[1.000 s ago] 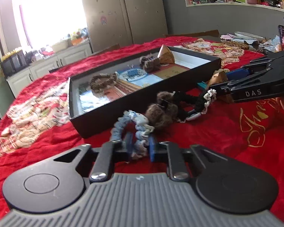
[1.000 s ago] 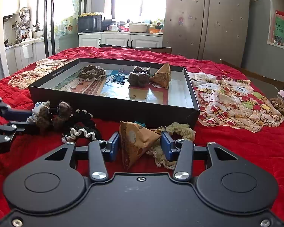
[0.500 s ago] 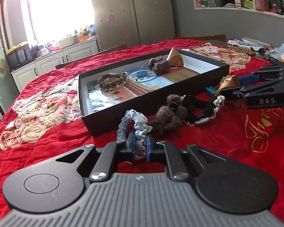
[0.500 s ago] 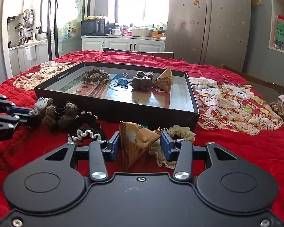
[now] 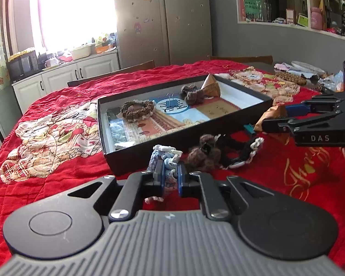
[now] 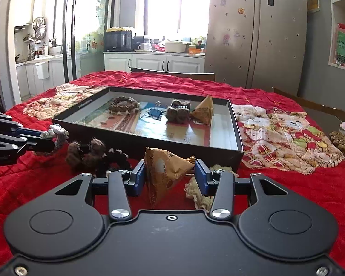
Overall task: Organize objects
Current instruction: 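Carry the blue ring and paper pyramid up and over the black box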
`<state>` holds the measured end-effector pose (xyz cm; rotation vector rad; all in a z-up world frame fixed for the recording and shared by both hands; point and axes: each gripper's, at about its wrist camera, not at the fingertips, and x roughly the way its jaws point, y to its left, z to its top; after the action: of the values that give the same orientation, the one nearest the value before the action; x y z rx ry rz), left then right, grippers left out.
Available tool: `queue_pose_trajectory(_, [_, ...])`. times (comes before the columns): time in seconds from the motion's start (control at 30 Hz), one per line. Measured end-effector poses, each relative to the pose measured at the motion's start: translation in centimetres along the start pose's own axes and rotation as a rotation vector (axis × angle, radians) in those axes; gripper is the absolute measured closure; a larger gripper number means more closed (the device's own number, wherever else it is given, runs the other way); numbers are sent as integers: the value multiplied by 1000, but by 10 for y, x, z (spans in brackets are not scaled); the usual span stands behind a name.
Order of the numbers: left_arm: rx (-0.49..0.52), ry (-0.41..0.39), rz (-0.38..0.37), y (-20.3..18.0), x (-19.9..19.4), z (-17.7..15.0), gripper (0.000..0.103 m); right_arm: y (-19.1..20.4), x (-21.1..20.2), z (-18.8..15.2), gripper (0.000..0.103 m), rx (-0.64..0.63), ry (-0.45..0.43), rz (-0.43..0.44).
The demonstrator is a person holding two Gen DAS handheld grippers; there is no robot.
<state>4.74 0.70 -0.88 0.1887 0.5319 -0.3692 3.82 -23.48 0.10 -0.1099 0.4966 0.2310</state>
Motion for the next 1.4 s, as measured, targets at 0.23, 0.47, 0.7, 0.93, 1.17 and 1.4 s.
queue_pose_trajectory(0.23, [-15, -29, -16, 2, -8, 13, 90, 4, -7, 11, 60, -9, -26, 19])
queue_pose_trajectory(0.47, [-14, -77, -26, 1, -19, 28, 90, 8, -13, 23, 60, -21, -54, 34])
queue_pose_trajectory(0.7, [-36, -128, -8, 9, -25, 43, 90, 10, -19, 40, 60, -40, -98, 40])
queue_pose_trajectory(0.93, [-76, -162, 19, 24, -27, 59, 90, 12, -22, 61, 60, -51, -137, 50])
queue_pose_trajectory(1.17, [-114, -164, 15, 36, -15, 78, 90, 15, -10, 86, 60, -43, -146, 80])
queue_pose_trajectory(1.4, [-144, -118, 25, 45, 21, 92, 90, 17, 23, 110, 60, -31, -128, 72])
